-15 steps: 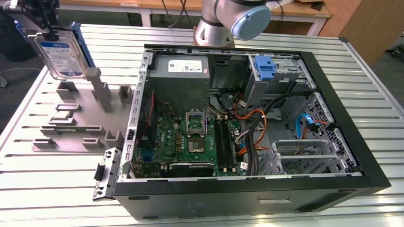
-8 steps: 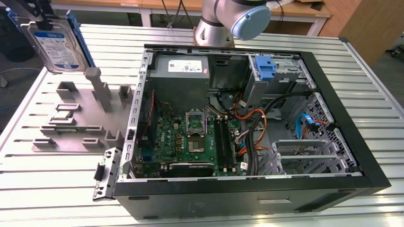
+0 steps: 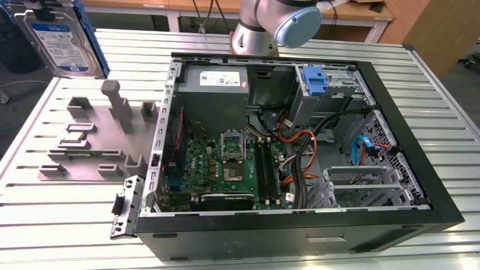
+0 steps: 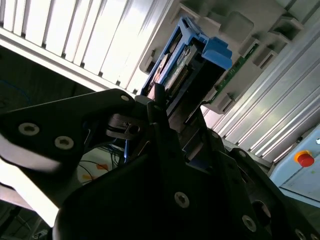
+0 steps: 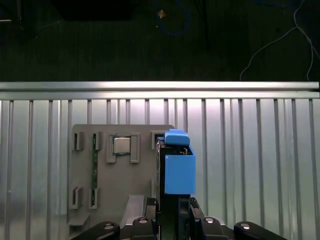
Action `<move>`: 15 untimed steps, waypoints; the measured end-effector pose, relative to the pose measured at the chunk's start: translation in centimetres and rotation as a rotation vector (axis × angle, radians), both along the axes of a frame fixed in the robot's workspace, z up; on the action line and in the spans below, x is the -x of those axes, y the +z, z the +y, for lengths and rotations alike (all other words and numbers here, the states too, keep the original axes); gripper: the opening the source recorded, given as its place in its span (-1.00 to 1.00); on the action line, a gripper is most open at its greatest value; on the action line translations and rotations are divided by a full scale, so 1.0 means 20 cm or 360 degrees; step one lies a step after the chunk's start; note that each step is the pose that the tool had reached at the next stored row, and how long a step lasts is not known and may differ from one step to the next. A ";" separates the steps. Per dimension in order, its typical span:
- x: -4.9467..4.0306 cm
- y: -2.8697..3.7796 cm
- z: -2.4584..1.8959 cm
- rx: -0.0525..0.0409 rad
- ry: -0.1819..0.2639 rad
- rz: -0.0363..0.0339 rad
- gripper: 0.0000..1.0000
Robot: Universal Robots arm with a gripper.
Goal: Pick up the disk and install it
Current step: 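Pick up the disk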
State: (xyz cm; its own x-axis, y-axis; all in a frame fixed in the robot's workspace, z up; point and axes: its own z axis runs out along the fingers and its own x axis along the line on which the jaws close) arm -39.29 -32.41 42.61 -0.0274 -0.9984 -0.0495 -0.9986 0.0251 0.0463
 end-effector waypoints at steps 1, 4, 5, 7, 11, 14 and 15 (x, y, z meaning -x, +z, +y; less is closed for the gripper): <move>0.000 0.018 0.000 0.0000 0.0000 0.0000 -0.31; 0.000 0.076 0.000 0.0000 0.0000 0.0000 -0.31; 0.000 0.097 0.000 0.0000 0.0000 0.0000 -0.31; 0.000 0.137 0.000 0.0000 0.0000 0.0000 -0.31; 0.000 0.216 0.000 0.0000 0.0000 0.0000 -0.31; 0.000 0.273 0.000 0.0000 0.0000 0.0000 -0.31; 0.000 0.285 0.000 0.0000 0.0000 0.0000 -0.31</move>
State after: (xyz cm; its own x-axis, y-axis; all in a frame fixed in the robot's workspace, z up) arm -39.29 -32.42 48.31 -0.0273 -0.9984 -0.0495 -0.9986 0.0250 0.0463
